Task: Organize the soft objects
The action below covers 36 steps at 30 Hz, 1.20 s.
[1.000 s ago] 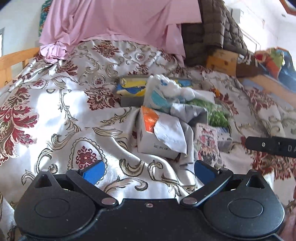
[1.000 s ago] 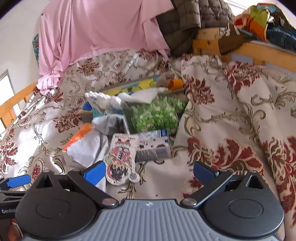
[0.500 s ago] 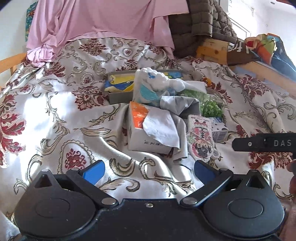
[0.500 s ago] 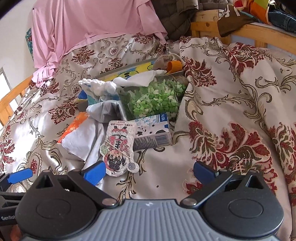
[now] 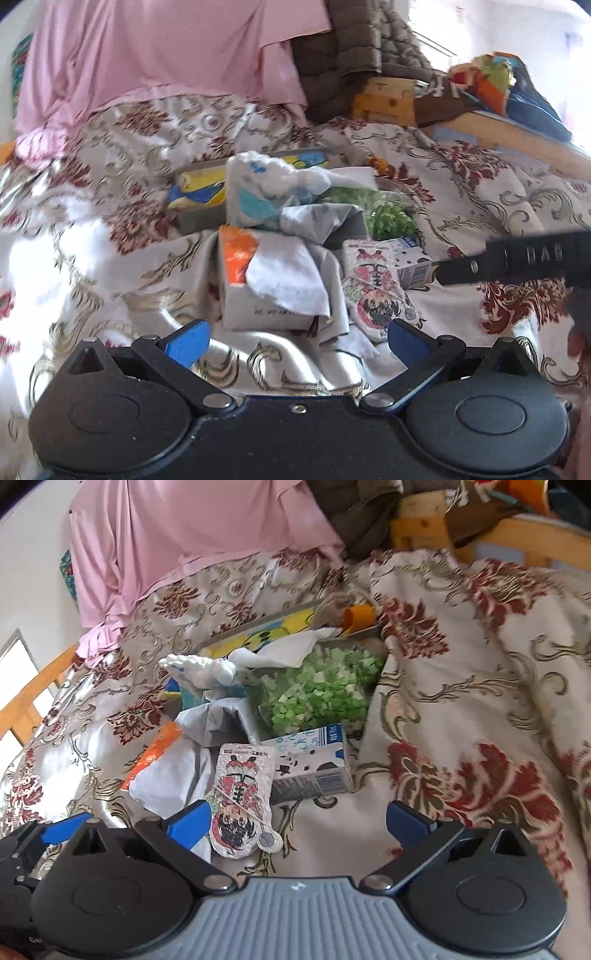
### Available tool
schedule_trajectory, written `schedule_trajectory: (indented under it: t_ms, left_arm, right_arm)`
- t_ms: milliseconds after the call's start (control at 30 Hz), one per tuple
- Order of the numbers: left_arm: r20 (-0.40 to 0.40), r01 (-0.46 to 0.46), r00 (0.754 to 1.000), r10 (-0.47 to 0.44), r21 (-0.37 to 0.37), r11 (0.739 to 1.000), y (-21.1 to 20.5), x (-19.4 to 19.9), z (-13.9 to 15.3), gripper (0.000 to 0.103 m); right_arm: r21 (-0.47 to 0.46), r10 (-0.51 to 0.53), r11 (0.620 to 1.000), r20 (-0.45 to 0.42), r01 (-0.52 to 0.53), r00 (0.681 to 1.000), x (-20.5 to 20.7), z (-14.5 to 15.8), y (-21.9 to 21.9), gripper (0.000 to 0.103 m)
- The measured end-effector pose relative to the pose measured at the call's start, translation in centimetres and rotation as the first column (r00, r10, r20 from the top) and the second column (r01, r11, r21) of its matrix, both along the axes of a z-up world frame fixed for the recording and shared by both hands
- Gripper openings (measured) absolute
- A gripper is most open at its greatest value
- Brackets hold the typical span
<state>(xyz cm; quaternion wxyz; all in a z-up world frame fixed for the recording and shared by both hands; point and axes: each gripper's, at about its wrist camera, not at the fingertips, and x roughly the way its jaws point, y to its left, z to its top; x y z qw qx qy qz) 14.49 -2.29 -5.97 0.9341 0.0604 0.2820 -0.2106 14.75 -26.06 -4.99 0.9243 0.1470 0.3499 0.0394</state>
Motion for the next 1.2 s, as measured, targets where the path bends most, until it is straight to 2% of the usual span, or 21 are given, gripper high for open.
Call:
schedule_trajectory:
  t_ms: [133, 233, 367, 467, 600, 733, 867, 967, 1100, 1200]
  left_arm:
    - [-0.019, 0.051, 0.998, -0.052, -0.016, 0.999, -0.2, 1.0, -0.3, 0.102]
    - [-0.048, 0.060, 0.997, -0.062, -0.043, 0.997, -0.1, 1.8, -0.9, 0.102]
    - [-0.106, 0.061, 0.992, -0.075, -0.130, 0.990, 0.5, 3.0, -1.7, 0.096]
    - [-0.133, 0.073, 0.986, -0.100, -0.197, 0.978, 0.6, 3.6, -2.1, 0.096]
    - [-0.142, 0.110, 0.980, -0.137, -0.180, 0.978, 0.0, 4.0, -3.1, 0.094]
    - [-0.145, 0.131, 0.977, -0.157, -0.174, 0.976, -0.4, 4.7, -3.8, 0.089]
    - [-0.154, 0.144, 0.973, -0.174, -0.188, 0.972, -0.7, 5.5, -4.4, 0.078]
    - [-0.165, 0.130, 0.972, -0.166, -0.208, 0.969, -0.4, 5.7, -4.7, 0.073]
    - [-0.174, 0.096, 0.975, -0.134, -0.212, 0.973, -0.1, 5.6, -5.0, 0.072]
    - [-0.169, 0.081, 0.979, -0.117, -0.206, 0.975, -0.1, 5.5, -5.1, 0.069]
  right_arm:
    - [0.058, 0.086, 0.995, -0.065, -0.083, 0.994, 1.8, -1.0, 0.0, 0.103]
    - [0.057, 0.167, 0.985, -0.078, -0.162, 0.983, 2.9, -1.5, 0.8, 0.103]
    - [0.047, 0.244, 0.969, -0.077, -0.241, 0.967, 4.2, -1.5, 1.4, 0.103]
    - [0.115, 0.235, 0.968, -0.113, -0.222, 0.965, 5.4, -2.0, 0.5, 0.103]
    - [0.249, 0.203, 0.955, -0.155, -0.161, 0.967, 6.5, -3.0, -1.1, 0.103]
    - [0.320, 0.191, 0.937, -0.139, -0.138, 0.972, 6.9, -3.6, -2.1, 0.103]
    - [0.355, 0.193, 0.924, -0.116, -0.141, 0.974, 7.2, -3.9, -2.3, 0.101]
    - [0.376, 0.213, 0.913, -0.102, -0.161, 0.972, 7.4, -4.0, -1.8, 0.100]
    - [0.411, 0.239, 0.894, -0.102, -0.178, 0.966, 7.4, -4.0, -1.4, 0.096]
    - [0.416, 0.250, 0.889, -0.088, -0.192, 0.964, 7.3, -3.8, -1.2, 0.090]
